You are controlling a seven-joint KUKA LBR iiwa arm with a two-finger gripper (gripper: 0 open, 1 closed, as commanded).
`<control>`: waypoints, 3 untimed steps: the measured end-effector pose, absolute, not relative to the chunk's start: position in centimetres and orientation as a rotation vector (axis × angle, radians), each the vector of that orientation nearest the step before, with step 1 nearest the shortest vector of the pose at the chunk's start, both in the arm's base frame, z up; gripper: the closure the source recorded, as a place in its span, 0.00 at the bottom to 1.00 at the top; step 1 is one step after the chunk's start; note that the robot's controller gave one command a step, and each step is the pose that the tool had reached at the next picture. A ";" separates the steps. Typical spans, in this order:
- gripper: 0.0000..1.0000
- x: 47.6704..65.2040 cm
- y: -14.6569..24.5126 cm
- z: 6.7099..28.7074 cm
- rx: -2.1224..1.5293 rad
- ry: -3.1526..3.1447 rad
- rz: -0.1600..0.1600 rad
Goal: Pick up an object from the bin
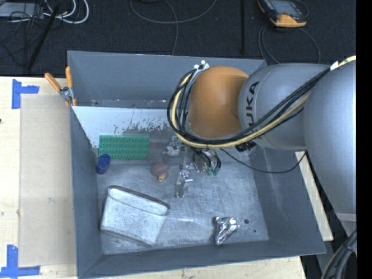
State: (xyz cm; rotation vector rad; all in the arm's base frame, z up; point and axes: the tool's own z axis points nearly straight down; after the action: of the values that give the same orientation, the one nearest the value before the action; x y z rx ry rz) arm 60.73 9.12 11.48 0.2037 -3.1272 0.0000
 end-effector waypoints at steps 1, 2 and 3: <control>0.00 60.7 11.6 7.4 -0.063 -3.140 0.000; 1.00 60.9 11.6 7.7 -0.066 -3.150 -0.005; 1.00 60.2 11.9 22.2 0.035 -3.150 -0.002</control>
Offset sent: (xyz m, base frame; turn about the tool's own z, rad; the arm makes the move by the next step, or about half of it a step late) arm -0.0010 0.0245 -0.0404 0.1707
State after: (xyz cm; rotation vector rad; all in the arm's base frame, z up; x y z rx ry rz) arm 60.22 11.86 22.25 0.0354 -3.1504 -0.0019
